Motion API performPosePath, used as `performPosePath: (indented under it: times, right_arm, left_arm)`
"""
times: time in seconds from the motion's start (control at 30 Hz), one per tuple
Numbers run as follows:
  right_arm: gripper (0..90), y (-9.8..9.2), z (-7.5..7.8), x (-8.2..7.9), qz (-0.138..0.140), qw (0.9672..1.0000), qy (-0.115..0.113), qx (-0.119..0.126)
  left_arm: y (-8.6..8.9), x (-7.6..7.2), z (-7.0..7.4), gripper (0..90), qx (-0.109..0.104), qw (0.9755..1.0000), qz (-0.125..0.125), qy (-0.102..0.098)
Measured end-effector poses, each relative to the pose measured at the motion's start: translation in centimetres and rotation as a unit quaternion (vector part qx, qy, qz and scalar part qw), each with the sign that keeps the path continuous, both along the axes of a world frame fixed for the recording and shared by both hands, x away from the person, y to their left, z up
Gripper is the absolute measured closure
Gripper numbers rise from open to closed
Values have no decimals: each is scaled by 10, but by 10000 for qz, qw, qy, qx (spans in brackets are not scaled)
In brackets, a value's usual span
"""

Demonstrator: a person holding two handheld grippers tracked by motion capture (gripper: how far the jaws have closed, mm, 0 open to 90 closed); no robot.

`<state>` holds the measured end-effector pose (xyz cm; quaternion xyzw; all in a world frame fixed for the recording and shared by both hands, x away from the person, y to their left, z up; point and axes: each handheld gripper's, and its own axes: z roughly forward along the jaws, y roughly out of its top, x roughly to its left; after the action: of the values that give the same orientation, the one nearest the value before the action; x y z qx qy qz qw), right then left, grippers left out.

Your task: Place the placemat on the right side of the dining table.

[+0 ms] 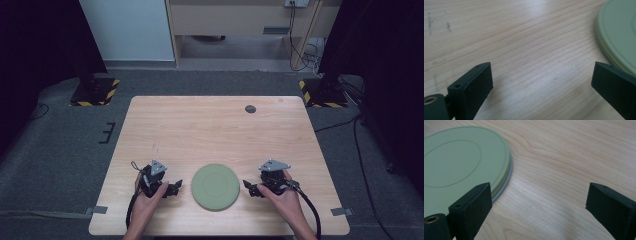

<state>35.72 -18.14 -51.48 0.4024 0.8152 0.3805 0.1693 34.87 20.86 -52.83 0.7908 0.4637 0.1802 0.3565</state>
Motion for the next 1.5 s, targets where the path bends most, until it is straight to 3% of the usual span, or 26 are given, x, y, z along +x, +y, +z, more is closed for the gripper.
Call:
performPosePath:
  times: [0.27,0.57,0.83,1.3,1.5]
  right_arm:
    - [95,8,-4,-5,242,9996,40,-105]
    - [102,18,-9,-9,432,9987,82,-264]
    - [88,22,-10,-9,420,9985,114,-328]
    - [63,22,-10,-2,158,9992,57,-357]
    - [92,23,-8,-5,249,9991,99,-333]
  left_arm:
    - [-13,-8,0,30,-106,9993,-346,98]
    - [-28,-10,-3,30,45,9978,-630,184]
    - [-29,-9,-5,18,35,9978,-623,212]
    - [-35,-3,-3,19,174,9990,-414,29]
    - [-36,-6,-2,34,146,9989,-444,32]
